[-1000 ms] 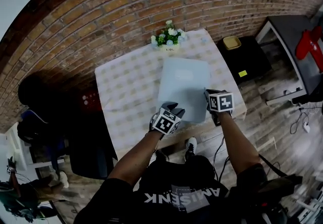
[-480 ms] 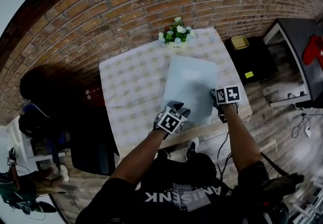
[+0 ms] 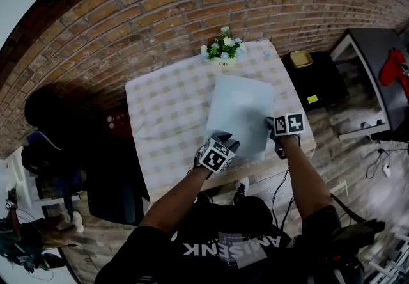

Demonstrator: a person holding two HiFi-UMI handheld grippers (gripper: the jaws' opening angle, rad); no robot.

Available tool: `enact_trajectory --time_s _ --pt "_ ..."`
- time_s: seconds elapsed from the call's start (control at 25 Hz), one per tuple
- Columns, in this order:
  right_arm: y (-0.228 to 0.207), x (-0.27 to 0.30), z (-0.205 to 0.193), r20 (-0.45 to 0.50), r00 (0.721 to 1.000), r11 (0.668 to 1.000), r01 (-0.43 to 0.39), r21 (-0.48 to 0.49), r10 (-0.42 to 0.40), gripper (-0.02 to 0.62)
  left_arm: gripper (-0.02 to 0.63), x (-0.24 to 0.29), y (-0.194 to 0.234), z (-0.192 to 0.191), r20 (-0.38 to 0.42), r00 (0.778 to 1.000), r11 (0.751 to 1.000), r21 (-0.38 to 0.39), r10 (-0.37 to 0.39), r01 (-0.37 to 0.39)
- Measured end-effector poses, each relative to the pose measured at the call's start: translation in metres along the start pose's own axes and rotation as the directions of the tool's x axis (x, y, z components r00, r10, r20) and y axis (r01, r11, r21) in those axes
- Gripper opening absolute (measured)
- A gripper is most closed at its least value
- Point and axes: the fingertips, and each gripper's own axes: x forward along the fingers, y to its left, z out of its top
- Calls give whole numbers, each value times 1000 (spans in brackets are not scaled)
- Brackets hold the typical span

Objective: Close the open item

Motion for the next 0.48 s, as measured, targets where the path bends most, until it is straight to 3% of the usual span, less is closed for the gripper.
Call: enact_trajectory --time_s 0.16,0.32,0.48 --pt "-5 -6 -6 20 999 999 48 -10 -48 40 153 3 0 -3 16 1000 1000 25 6 -6" --pt "-8 -8 -7 28 999 999 31 24 -31 40 153 2 1 -3 9 1000 1000 22 8 -8" --pt "-11 -15 -1 42 994 994 102 -30 -100 41 153 5 2 -4 -11 1000 1000 15 1 0"
